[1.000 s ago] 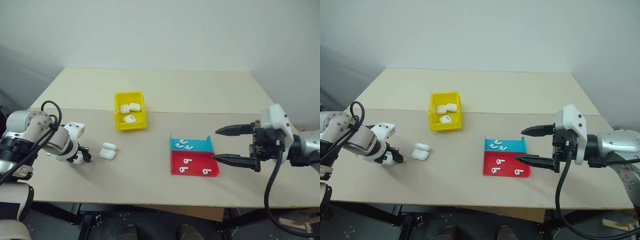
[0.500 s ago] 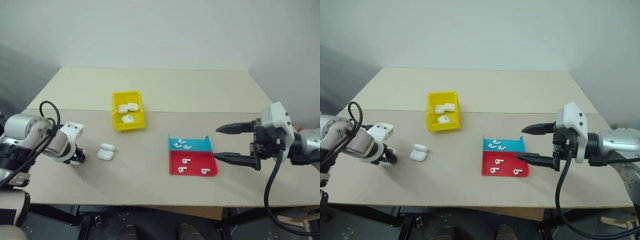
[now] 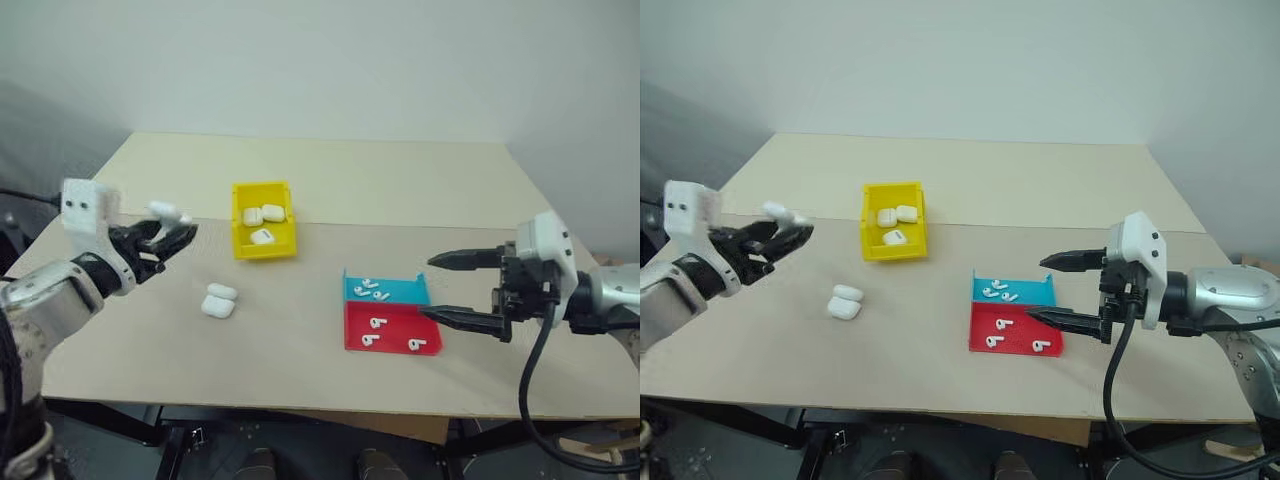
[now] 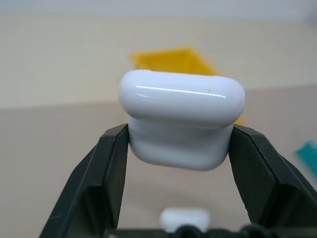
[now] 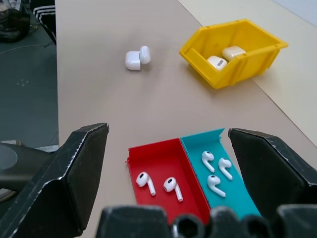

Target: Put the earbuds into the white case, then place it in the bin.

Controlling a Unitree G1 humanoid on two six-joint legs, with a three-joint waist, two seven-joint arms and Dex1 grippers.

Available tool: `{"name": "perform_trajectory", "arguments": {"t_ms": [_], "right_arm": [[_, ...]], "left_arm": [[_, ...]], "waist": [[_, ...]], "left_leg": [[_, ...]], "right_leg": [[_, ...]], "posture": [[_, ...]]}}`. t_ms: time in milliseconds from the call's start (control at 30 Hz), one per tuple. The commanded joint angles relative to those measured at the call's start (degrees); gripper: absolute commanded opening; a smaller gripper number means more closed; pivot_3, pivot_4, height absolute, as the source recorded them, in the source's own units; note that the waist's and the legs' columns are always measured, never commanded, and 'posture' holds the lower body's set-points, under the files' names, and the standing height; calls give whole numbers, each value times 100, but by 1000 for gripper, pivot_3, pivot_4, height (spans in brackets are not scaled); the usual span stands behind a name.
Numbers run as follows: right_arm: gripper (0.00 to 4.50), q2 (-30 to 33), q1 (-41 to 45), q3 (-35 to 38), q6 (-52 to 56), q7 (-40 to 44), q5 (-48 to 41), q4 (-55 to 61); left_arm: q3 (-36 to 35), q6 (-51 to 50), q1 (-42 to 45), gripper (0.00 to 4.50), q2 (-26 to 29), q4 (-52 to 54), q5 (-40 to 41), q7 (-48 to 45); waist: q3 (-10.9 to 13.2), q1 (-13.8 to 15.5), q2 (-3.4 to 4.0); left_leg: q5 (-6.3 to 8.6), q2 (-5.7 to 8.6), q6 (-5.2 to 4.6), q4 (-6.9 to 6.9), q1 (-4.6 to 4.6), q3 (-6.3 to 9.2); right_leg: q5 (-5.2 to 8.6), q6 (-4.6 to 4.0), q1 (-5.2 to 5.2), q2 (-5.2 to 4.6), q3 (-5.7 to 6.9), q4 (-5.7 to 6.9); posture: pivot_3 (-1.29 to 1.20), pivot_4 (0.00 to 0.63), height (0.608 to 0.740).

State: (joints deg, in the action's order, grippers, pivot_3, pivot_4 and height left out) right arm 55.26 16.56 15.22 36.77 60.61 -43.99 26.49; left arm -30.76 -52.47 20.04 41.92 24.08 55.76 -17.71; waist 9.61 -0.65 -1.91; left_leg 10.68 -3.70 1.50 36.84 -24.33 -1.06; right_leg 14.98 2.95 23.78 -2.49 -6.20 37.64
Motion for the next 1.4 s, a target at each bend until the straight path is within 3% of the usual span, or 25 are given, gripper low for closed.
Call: {"name": "perform_trajectory", "arguments": {"t_ms": [33, 100, 267, 533, 733, 833, 933, 1100, 1400], "right_arm": [[4500, -72, 18, 105, -224, -101, 52, 151], [4500, -140, 23, 85, -252, -148, 61, 185], [4500, -275, 102, -82, -381, -286, 220, 209], [4500, -311, 83, -367, -537, -355, 614, 246], [4500, 48, 163, -912, -363, -392, 1274, 302], [3912, 330, 505, -1266, -83, -258, 1421, 202], [2931, 605, 888, -1730, 16, -38, 1722, 105], [2931, 848, 1484, -2762, -117, 569, 2458, -184], [2931, 522, 1963, -4029, -646, 991, 3955, -947]], "left_arm": [[52, 1012, 298, 2773, -181, -90, 73, -1193], [340, 1100, 540, 2773, -191, -344, 150, -1732], [1399, 1842, 1061, 2773, -420, -1018, 15, -4296], [2384, 2310, 1429, 2773, -738, -1448, -383, -5883], [2469, 2551, 1212, 2773, -712, -1355, -715, -5961], [2429, 2610, 1062, 2773, -656, -1245, -808, -5922], [2376, 2624, 969, 2773, -763, -1087, -772, -5738], [2460, 2657, 766, 2773, -938, -793, -788, -5545], [2528, 2656, 579, 2773, -1073, -463, -726, -5322]], "waist": [[0, -1, 0], [0, 2, -1], [-1, -16, 0], [-1, -73, 0], [-1, -82, 0], [0, -110, 0], [0, -113, 1], [0, -129, 1], [0, -165, 1]], "left_leg": [[0, 0, 0, 0, 3, 0], [0, 0, 0, 1, 7, 4], [1, 0, -2, 2, 12, 7], [2, -2, -4, 2, 11, 12], [2, -2, -6, 6, 12, 15], [2, -3, -6, 6, 13, 15], [2, -4, -6, 6, 13, 19], [3, -5, -7, 6, 12, 18], [3, -4, -7, 8, 12, 19]], "right_leg": [[0, 1, -7, 0, 0, -2], [0, 2, -18, 0, 5, -7], [-1, 6, -29, 1, 7, -16], [0, 8, -29, 4, 8, -15], [0, 8, -30, 4, 9, -13], [1, 9, -30, 4, 8, -12], [1, 9, -30, 4, 12, -12], [1, 9, -30, 4, 13, -15], [1, 9, -29, 4, 13, -12]], "posture": [[0, 150, 740], [0, 150, 740], [0, 150, 740], [0, 150, 740], [0, 150, 740], [0, 150, 740], [0, 150, 740], [0, 150, 740], [0, 150, 740]]}}
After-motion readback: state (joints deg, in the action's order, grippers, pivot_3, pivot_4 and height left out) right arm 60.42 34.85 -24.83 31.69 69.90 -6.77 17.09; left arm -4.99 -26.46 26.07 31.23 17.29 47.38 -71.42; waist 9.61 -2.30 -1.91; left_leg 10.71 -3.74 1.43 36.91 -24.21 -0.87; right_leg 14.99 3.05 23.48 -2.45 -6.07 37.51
